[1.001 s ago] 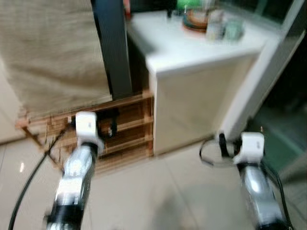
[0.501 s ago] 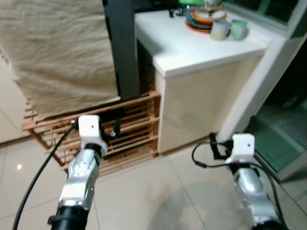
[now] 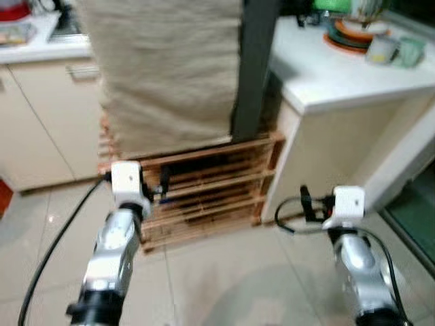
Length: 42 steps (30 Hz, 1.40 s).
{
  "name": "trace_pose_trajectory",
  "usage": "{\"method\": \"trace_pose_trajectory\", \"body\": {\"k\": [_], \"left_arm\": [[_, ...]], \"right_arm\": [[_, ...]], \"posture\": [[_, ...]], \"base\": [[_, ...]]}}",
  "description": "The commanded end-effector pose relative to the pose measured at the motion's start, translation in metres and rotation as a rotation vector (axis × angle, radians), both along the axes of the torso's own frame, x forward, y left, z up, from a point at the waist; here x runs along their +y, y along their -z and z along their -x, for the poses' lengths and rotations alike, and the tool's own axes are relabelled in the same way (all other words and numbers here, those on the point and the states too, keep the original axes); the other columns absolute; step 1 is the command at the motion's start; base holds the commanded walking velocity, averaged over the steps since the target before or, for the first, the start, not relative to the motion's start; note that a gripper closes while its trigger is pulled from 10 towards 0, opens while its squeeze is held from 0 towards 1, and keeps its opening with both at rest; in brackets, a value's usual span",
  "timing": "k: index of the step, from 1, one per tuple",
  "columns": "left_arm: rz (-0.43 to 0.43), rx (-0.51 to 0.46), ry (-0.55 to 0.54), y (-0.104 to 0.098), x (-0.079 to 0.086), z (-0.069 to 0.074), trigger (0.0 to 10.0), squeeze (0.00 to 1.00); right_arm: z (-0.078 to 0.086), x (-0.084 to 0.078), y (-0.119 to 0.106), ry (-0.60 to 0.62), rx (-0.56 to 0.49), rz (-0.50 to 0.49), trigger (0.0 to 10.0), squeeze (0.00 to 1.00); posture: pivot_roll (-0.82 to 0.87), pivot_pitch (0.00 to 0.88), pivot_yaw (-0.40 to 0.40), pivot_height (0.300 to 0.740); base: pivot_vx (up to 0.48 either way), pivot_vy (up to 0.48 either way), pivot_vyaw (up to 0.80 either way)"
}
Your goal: Restocking fridge
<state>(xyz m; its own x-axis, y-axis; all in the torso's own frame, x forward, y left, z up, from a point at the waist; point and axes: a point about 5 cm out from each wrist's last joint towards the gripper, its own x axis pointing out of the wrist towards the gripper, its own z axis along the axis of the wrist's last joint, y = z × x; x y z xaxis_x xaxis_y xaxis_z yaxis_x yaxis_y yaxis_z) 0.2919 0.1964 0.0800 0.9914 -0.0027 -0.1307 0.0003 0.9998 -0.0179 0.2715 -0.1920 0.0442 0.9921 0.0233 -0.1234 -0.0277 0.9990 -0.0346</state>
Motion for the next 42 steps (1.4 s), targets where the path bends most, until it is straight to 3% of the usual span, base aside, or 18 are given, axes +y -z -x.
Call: {"method": "trace_pose_trajectory", "body": {"k": [1,10,17,27,35,42], "left_arm": [[0.029,-0.003,0.005,-0.002,-0.003,-0.003,10.0,0.00],[0.012,0.005,0.015,-0.002,-0.002,-0.007,10.0,0.00],[-0.001,0.008,0.036,0.000,-0.005,-0.008,10.0,0.00],[-0.007,-0.001,0.045,-0.002,-0.005,-0.009,10.0,0.00],[-0.019,-0.046,0.118,-0.006,-0.019,-0.006,10.0,0.00],[0.006,-0.126,0.176,-0.020,-0.031,-0.007,10.0,0.00]], "right_arm": [[0.001,-0.008,-0.001,0.014,-0.005,0.018,10.0,0.00],[0.009,-0.013,0.005,0.033,0.010,0.021,10.0,0.00],[0.015,-0.016,0.008,0.071,0.014,0.019,10.0,0.00],[0.011,-0.017,0.004,0.088,0.000,0.022,10.0,0.00],[0.009,-0.016,0.003,0.083,-0.008,0.023,10.0,0.00],[-0.001,0.005,-0.020,0.017,-0.113,0.061,10.0,0.00]], "posture": [[-0.12,0.000,0.022,0.740],[-0.12,0.000,0.023,0.740],[-0.14,0.000,0.035,0.740],[-0.14,0.000,0.037,0.740],[-0.14,0.000,0.033,0.740],[-0.14,0.000,0.034,0.740]], "base": [[0.000,0.480,0.00],[0.000,0.480,0.00],[0.000,0.480,-0.78],[0.000,0.480,-0.77],[0.000,0.480,-0.77],[0.000,0.480,-0.77]]}}
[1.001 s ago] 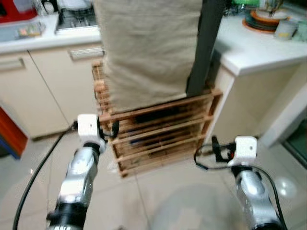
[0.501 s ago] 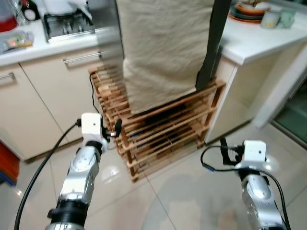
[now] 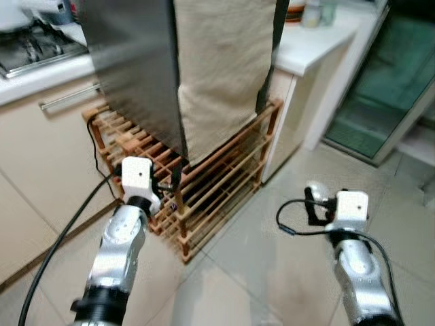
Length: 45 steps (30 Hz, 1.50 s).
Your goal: Restocking fridge
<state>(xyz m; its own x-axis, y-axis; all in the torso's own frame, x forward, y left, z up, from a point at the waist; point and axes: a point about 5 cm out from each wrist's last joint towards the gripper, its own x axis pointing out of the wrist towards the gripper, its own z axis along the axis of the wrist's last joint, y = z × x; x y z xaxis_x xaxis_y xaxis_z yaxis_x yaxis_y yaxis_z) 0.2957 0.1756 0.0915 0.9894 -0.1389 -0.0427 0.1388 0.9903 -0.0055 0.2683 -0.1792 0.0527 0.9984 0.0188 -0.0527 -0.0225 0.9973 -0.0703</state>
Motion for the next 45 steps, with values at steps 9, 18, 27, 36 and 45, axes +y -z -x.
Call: {"method": "trace_pose_trajectory", "body": {"k": [9,18,27,36,45], "left_arm": [[-0.003,-0.119,0.150,-0.041,-0.028,-0.015,10.0,0.00],[0.067,-0.109,0.114,-0.050,-0.042,-0.027,10.0,0.00],[0.059,-0.058,0.068,-0.051,-0.051,-0.046,10.0,0.00],[-0.002,-0.130,0.032,-0.032,0.023,0.022,10.0,0.00],[0.110,-0.051,0.004,-0.015,0.004,0.053,10.0,0.00]], "right_arm": [[-0.009,0.002,-0.054,0.063,-0.201,-0.033,10.0,0.00],[-0.018,0.008,-0.064,0.048,-0.207,-0.033,10.0,0.00],[-0.021,0.018,-0.063,-0.009,-0.193,-0.030,10.0,0.00],[0.035,-0.002,-0.046,0.028,-0.139,-0.008,10.0,0.00],[0.049,-0.019,-0.043,0.085,-0.114,0.003,10.0,0.00]], "posture": [[-0.13,0.000,0.009,0.740],[-0.13,0.000,0.008,0.740],[-0.14,0.000,0.020,0.740],[-0.14,0.000,0.031,0.740],[-0.18,0.000,0.029,0.740]], "base": [[0.000,0.425,-0.77],[0.000,0.000,-0.17],[0.000,0.000,0.00],[0.000,0.000,0.00],[0.000,0.000,0.00]]}}
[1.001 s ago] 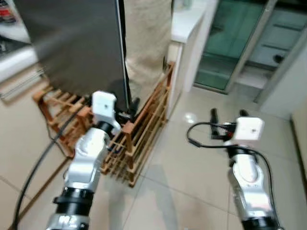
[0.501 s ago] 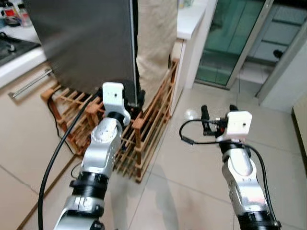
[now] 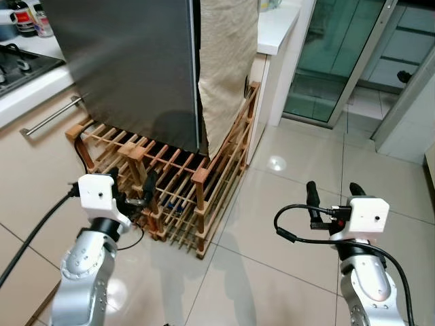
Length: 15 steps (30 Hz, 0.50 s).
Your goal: Restocking fridge
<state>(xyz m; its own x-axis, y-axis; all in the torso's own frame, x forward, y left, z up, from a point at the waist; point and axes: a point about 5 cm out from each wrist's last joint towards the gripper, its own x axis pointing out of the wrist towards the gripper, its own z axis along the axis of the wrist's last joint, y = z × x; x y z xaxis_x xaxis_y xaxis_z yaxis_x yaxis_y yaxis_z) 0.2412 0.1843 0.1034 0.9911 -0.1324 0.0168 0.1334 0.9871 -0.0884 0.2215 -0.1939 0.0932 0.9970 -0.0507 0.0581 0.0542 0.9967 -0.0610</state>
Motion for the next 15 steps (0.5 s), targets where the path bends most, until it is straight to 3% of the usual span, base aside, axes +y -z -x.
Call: {"method": "trace_pose_trajectory", "body": {"k": [1,10,15], "left_arm": [[0.031,-0.005,0.003,-0.003,-0.006,-0.002,10.0,0.00],[-0.017,-0.044,0.048,-0.019,-0.027,-0.030,10.0,0.00],[0.001,-0.054,0.055,-0.023,-0.034,-0.032,10.0,0.00]], "right_arm": [[0.002,-0.005,-0.003,0.015,-0.001,0.011,10.0,0.00],[-0.019,0.011,-0.003,-0.021,-0.007,0.005,10.0,0.00],[-0.025,0.011,-0.006,-0.026,-0.012,0.018,10.0,0.00]], "posture": [[-0.18,0.000,0.029,0.740],[-0.15,0.000,0.023,0.740],[-0.15,0.000,0.017,0.740]], "base": [[0.326,0.000,0.00],[0.463,0.000,0.00],[0.480,0.000,0.00]]}}
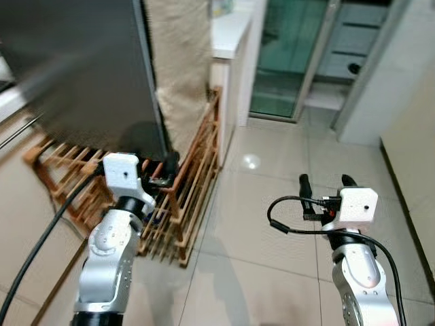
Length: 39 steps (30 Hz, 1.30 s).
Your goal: Restocking fridge
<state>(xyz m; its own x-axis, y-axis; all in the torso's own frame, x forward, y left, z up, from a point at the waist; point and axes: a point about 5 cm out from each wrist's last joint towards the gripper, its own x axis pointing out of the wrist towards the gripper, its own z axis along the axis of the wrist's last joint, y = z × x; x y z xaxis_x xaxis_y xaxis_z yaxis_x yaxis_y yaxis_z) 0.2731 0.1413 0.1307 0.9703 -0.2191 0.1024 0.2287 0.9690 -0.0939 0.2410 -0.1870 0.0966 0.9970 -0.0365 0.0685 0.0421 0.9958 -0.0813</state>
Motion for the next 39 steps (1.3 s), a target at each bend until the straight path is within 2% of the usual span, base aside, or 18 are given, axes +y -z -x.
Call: {"method": "trace_pose_trajectory", "body": {"k": [1,7,11,19,26,27,29,31,33,36,38,39], "left_arm": [[-0.016,0.031,-0.038,0.005,0.009,0.000,10.0,0.00],[0.006,0.025,-0.094,0.003,0.012,-0.005,10.0,0.00],[0.097,0.036,-0.215,-0.001,0.023,-0.009,10.0,0.00],[0.054,-0.025,-0.237,-0.012,0.024,-0.010,10.0,0.00],[0.005,-0.095,-0.158,-0.032,0.010,-0.012,10.0,0.00],[-0.016,-0.082,-0.103,-0.034,0.001,-0.017,10.0,0.00],[-0.020,-0.056,-0.061,-0.034,-0.007,-0.023,10.0,0.00],[-0.021,-0.045,-0.051,-0.034,-0.009,-0.026,10.0,0.00],[-0.025,0.020,-0.032,-0.029,-0.018,-0.040,10.0,0.00],[-0.042,0.044,-0.011,-0.029,-0.025,-0.053,10.0,0.00],[-0.048,0.054,-0.016,-0.028,-0.024,-0.054,10.0,0.00],[-0.038,0.021,-0.047,-0.025,-0.001,-0.040,10.0,0.00]], "right_arm": [[-0.006,0.004,-0.003,-0.016,-0.003,-0.001,10.0,0.00],[-0.009,0.004,-0.001,-0.029,0.005,0.006,10.0,0.00],[-0.011,0.005,-0.001,-0.042,0.008,0.009,10.0,0.00],[-0.014,0.006,0.002,-0.067,0.019,0.013,10.0,0.00],[-0.015,0.012,0.006,-0.080,0.030,-0.001,10.0,0.00],[-0.015,0.013,0.008,-0.081,0.034,-0.008,10.0,0.00],[-0.017,0.013,0.009,-0.080,0.037,-0.016,10.0,0.00],[-0.017,0.013,0.009,-0.079,0.038,-0.017,10.0,0.00],[-0.018,0.014,0.010,-0.081,0.041,-0.021,10.0,0.00],[-0.020,0.016,0.009,-0.086,0.040,-0.019,10.0,0.00],[-0.020,0.017,0.008,-0.090,0.035,-0.016,10.0,0.00],[-0.012,0.013,0.002,-0.077,0.010,-0.009,10.0,0.00]], "posture": [[-0.15,0.000,0.015,0.740],[-0.15,0.000,0.007,0.740],[-0.17,0.000,0.008,0.740],[-0.16,0.000,0.013,0.740],[-0.15,0.000,0.018,0.740],[-0.14,0.000,0.018,0.740],[-0.14,0.000,0.018,0.740],[-0.14,0.000,0.018,0.740],[-0.14,0.000,0.016,0.740],[-0.15,0.000,0.027,0.740],[-0.15,0.000,0.027,0.740],[-0.17,0.000,0.037,0.740]], "base": [[0.480,0.000,0.00],[0.480,0.000,0.00],[0.197,0.319,0.00],[0.000,0.120,0.00],[0.000,0.000,0.00],[0.000,0.000,0.00],[0.000,0.000,0.00],[0.000,0.000,0.00],[0.000,0.000,0.00],[0.000,0.000,0.00],[0.000,0.000,0.00],[0.000,0.000,0.00]]}}
